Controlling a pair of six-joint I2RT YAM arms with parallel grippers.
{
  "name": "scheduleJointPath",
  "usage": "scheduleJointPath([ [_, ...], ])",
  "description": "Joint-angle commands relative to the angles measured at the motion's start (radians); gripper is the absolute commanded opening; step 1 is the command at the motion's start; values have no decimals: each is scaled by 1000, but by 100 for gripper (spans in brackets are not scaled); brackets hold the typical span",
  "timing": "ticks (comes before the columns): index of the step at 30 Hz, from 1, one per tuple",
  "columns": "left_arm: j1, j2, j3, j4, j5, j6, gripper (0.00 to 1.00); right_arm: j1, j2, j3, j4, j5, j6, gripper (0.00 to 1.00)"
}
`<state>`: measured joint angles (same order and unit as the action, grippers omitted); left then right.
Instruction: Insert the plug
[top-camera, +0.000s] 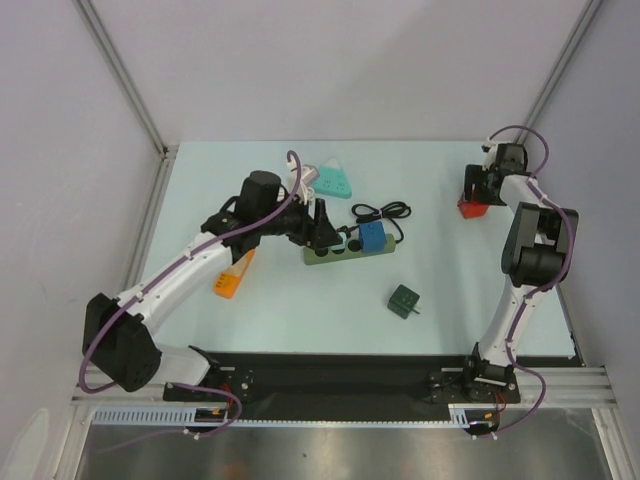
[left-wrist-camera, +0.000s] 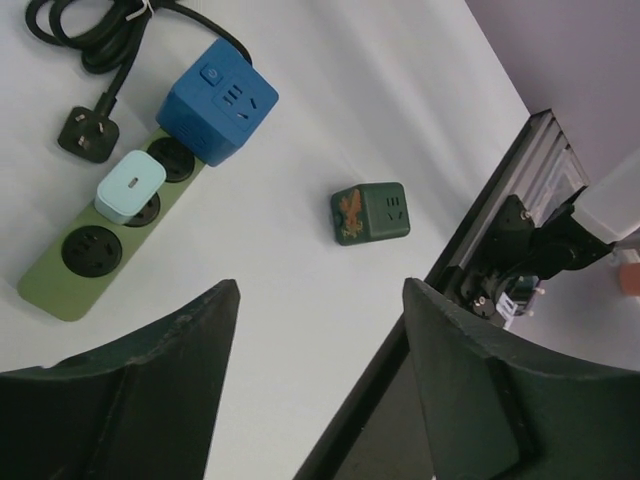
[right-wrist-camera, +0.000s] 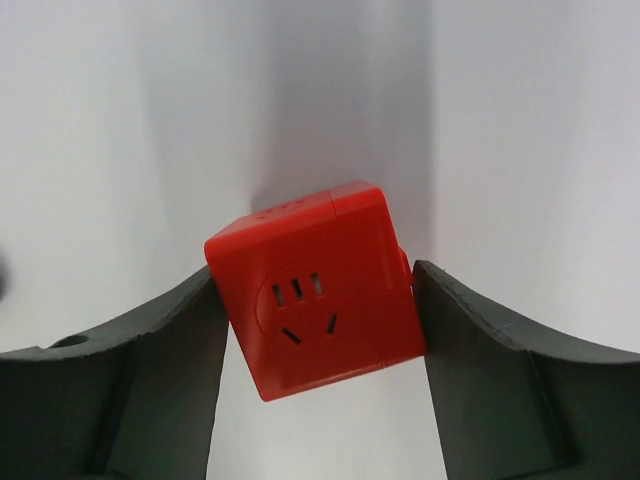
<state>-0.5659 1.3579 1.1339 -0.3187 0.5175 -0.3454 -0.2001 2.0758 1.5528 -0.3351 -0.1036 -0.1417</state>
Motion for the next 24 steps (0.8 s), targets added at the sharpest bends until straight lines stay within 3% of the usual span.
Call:
scheduleJointPath([
  [1, 9, -63, 47, 59, -25, 91, 75, 117, -191, 65, -160, -70, 100, 0],
  [6, 6, -124, 55, 56, -80, 186, 85, 310, -405, 24, -303, -79, 243, 0],
  [14, -121, -184, 21, 50, -260, 342, 86, 637, -678, -46, -329, -186, 468, 0],
  [18, -189, -223, -9, 92, -344, 390, 86, 720, -750, -124, -222, -243, 592, 0],
  [24, -261, -272, -51, 154, -412, 440, 88, 771, -792, -169, -151, -205, 700, 0],
])
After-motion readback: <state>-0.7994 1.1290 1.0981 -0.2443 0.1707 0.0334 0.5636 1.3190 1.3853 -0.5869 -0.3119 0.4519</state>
